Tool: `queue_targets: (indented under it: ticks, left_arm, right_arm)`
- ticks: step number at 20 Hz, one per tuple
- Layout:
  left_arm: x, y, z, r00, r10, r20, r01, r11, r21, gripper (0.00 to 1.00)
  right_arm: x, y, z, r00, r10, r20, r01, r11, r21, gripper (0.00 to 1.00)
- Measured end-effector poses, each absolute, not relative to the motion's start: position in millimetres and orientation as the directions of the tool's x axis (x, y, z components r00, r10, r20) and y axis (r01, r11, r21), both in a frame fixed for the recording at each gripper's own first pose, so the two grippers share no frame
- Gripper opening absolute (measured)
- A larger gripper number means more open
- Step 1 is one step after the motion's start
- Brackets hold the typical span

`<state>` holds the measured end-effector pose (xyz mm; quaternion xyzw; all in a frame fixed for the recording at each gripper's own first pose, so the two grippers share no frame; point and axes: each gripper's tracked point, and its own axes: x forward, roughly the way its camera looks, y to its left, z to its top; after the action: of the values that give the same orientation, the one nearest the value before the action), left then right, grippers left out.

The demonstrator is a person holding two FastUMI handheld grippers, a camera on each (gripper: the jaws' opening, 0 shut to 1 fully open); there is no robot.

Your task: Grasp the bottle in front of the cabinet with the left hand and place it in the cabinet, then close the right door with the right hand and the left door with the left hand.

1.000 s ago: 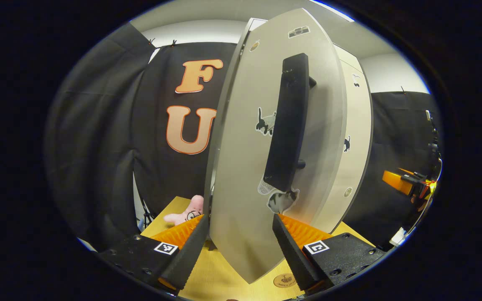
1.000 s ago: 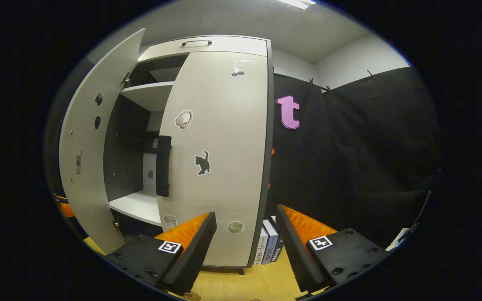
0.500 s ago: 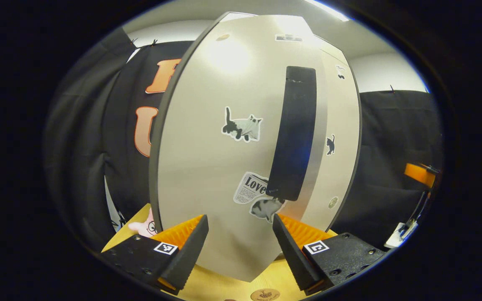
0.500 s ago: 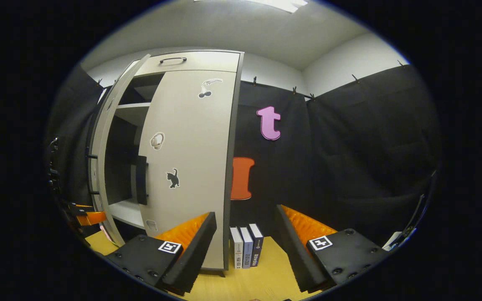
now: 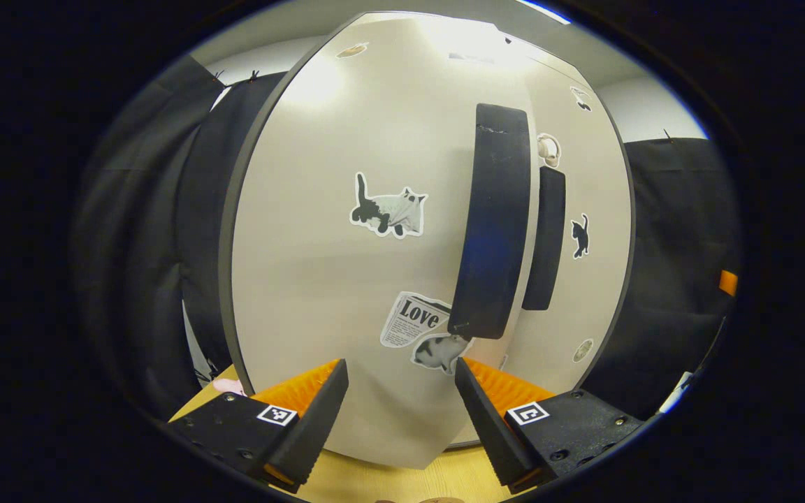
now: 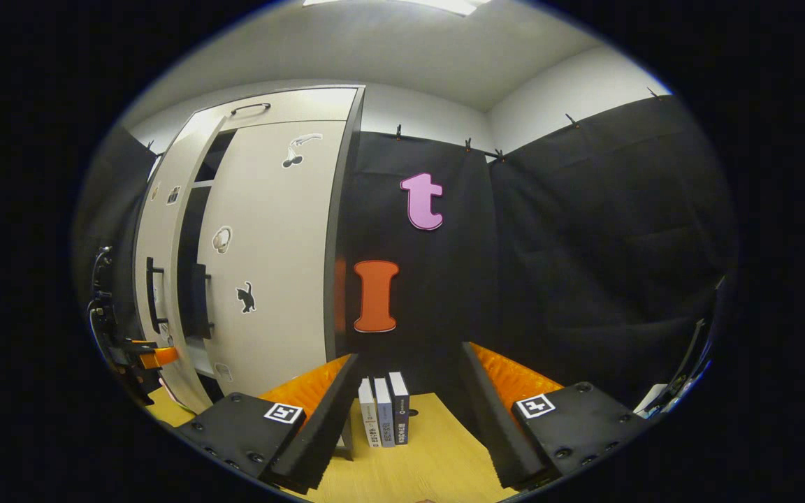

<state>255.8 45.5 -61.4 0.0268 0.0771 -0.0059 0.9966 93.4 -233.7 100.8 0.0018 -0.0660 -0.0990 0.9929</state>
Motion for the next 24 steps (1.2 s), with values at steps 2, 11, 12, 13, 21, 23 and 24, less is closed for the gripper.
queue_targets:
  ticks: [2, 11, 12, 13, 21, 23, 24]
  left_arm:
    - [256.5, 47.4, -60.8, 0.988, 0.007, -0.152, 0.003, 0.998, 0.067, 0.94]
    - [257.9, 47.4, -61.7, 0.987, 0.059, -0.149, -0.050, 0.996, 0.067, 0.95]
    - [258.3, 47.4, -62.7, 0.986, 0.064, -0.151, -0.054, 0.996, 0.071, 0.95]
    - [257.9, 47.7, -63.1, 0.986, 0.068, -0.153, -0.057, 0.996, 0.072, 0.95]
    - [260.3, 44.6, -65.2, 0.986, 0.069, -0.151, -0.056, 0.995, 0.087, 0.95]
    - [259.5, 48.6, -68.1, 0.983, 0.083, -0.163, -0.068, 0.993, 0.094, 0.95]
    - [258.1, 53.9, -71.0, 0.978, 0.108, -0.176, -0.091, 0.991, 0.102, 0.95]
  right_arm:
    - [93.4, -241.5, 99.2, 0.972, -0.195, 0.127, 0.194, 0.981, 0.023, 0.95]
    - [87.0, -278.1, 93.5, 0.970, -0.213, 0.118, 0.208, 0.977, 0.057, 0.95]
    - [85.6, -282.3, 91.5, 0.969, -0.219, 0.115, 0.213, 0.975, 0.062, 0.94]
    - [85.9, -286.5, 90.7, 0.968, -0.223, 0.112, 0.217, 0.974, 0.067, 0.94]
    - [88.4, -306.7, 79.0, 0.965, -0.247, 0.083, 0.242, 0.968, 0.070, 0.94]
    - [90.3, -307.7, 76.6, 0.966, -0.247, 0.076, 0.242, 0.968, 0.071, 0.95]
    - [91.8, -305.8, 76.1, 0.967, -0.242, 0.073, 0.237, 0.969, 0.071, 0.94]
